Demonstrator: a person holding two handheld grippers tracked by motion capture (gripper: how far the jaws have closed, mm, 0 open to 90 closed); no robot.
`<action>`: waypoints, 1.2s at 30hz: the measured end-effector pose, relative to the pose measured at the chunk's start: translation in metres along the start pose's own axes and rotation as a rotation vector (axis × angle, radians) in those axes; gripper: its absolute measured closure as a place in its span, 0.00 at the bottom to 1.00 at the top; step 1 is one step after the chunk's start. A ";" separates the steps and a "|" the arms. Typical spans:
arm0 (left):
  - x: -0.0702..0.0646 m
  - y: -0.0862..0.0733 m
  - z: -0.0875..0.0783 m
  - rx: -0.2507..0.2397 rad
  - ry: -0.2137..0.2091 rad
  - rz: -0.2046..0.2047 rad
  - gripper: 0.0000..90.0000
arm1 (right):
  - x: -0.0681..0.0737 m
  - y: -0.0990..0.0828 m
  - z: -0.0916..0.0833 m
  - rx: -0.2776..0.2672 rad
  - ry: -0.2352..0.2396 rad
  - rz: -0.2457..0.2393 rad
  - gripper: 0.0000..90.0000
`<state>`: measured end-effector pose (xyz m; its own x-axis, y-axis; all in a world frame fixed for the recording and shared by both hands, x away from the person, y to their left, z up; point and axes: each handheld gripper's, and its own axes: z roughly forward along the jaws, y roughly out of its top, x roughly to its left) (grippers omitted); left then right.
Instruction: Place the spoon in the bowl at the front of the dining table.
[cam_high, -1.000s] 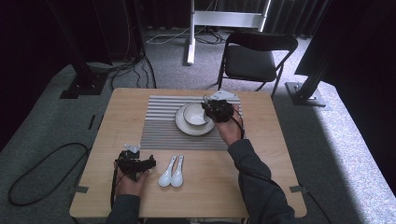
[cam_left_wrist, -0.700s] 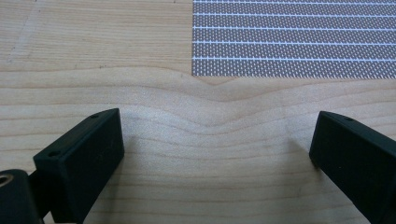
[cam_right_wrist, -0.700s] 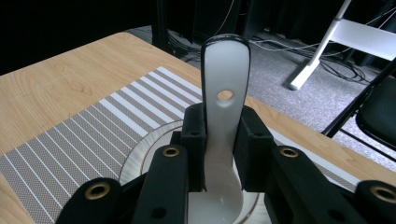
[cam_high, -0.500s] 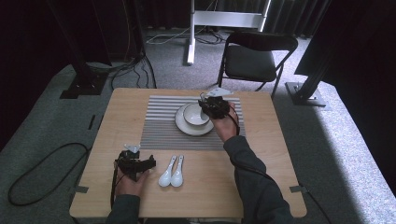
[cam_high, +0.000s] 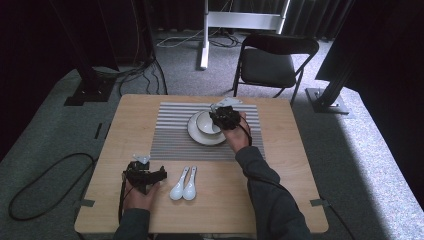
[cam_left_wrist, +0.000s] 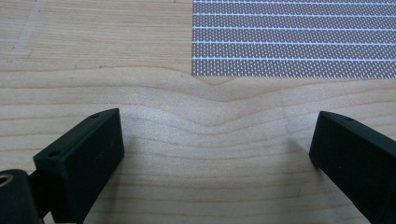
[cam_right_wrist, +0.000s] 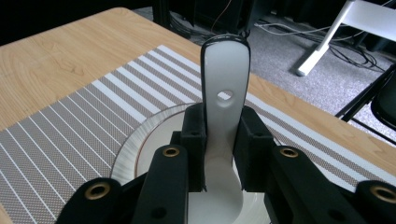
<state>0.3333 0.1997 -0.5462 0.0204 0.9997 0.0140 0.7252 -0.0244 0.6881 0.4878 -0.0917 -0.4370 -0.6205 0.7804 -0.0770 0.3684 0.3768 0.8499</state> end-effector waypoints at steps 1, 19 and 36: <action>0.000 0.000 0.000 0.000 0.000 0.000 0.04 | 0.000 -0.001 0.003 0.008 0.000 0.000 0.84; 0.000 0.000 0.000 0.000 0.000 -0.001 0.04 | 0.003 -0.003 0.013 0.036 0.002 -0.016 0.84; 0.000 0.000 0.000 0.000 0.000 -0.001 0.04 | 0.004 -0.005 0.022 0.063 0.006 -0.020 0.84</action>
<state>0.3333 0.1996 -0.5462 0.0201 0.9997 0.0135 0.7252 -0.0239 0.6881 0.4985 -0.0796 -0.4534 -0.6320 0.7696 -0.0907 0.3987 0.4234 0.8135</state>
